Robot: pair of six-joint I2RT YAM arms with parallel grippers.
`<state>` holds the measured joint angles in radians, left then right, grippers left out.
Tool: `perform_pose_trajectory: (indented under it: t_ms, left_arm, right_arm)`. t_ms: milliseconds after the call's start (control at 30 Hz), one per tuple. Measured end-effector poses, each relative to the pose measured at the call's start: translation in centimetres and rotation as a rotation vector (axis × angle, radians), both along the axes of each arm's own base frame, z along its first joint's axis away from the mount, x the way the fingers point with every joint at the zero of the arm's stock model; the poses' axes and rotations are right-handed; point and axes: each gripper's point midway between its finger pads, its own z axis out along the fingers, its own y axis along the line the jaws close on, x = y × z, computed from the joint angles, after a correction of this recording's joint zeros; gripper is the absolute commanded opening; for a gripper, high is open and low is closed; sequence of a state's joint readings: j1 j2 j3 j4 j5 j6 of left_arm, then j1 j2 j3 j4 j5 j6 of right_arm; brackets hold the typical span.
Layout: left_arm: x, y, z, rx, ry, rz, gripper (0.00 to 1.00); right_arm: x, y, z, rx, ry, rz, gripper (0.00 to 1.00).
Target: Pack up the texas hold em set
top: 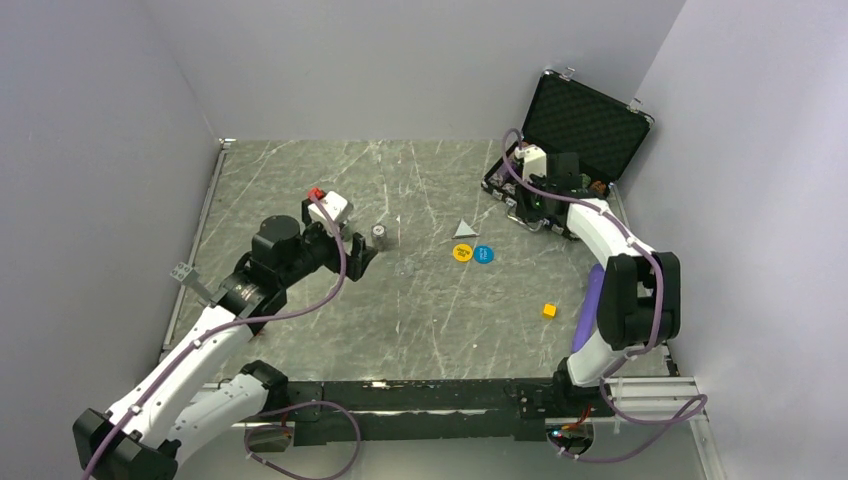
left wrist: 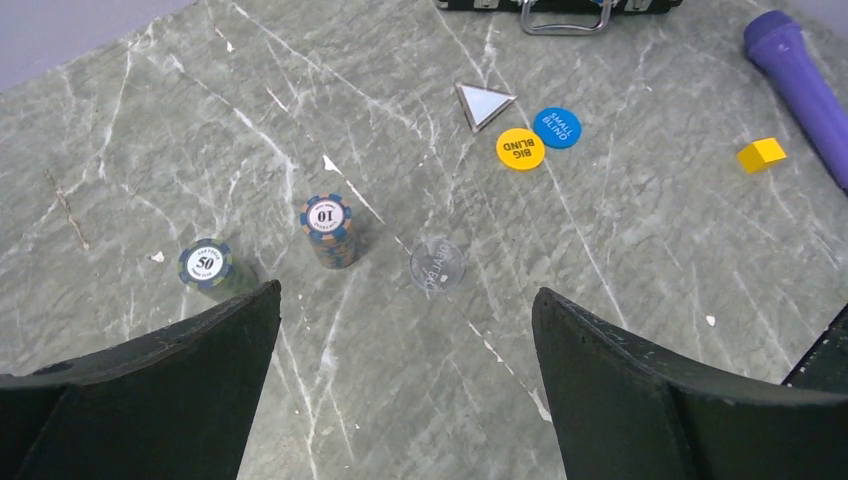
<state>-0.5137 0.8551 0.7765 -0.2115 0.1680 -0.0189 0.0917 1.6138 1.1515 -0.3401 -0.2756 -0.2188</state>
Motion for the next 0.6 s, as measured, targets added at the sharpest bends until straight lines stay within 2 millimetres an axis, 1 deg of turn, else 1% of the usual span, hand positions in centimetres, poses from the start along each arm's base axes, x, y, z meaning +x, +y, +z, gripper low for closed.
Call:
perform_pose_trajectory:
  t_ms: [67,167,233,333,467,600]
  left_arm:
    - [-0.3,-0.1,0.5,-0.014,-0.009,-0.008,0.99]
    - [-0.5,-0.1,0.8,-0.026,-0.013,-0.013,0.99]
    - [-0.5,-0.1,0.8,-0.03,-0.009,-0.012,1.0]
    - [-0.6,-0.1,0.7,-0.031,-0.003,-0.01,0.99]
    - [-0.6,0.0,0.5,-0.029,0.004,-0.009,0.99]
    - [-0.6,0.0,0.5,-0.028,0.006,-0.01,1.0]
  right_arm:
    - [0.6,-1.6,-0.3,-0.092,-0.016,0.009,0.0]
    - [2.1,-4.0,0.0,-0.217,-0.051,0.013,0.0]
    - [2.9,-5.3,0.2,-0.283,-0.068,0.02,0.0]
    - [3.6,-7.0,-0.1,-0.368,-0.071,0.036,0.0]
    - [4.2,-8.7,-1.7,-0.468,-0.033,0.061,0.0]
    - [3.8,-9.6,-3.5,-0.526,0.016,0.095,0.0]
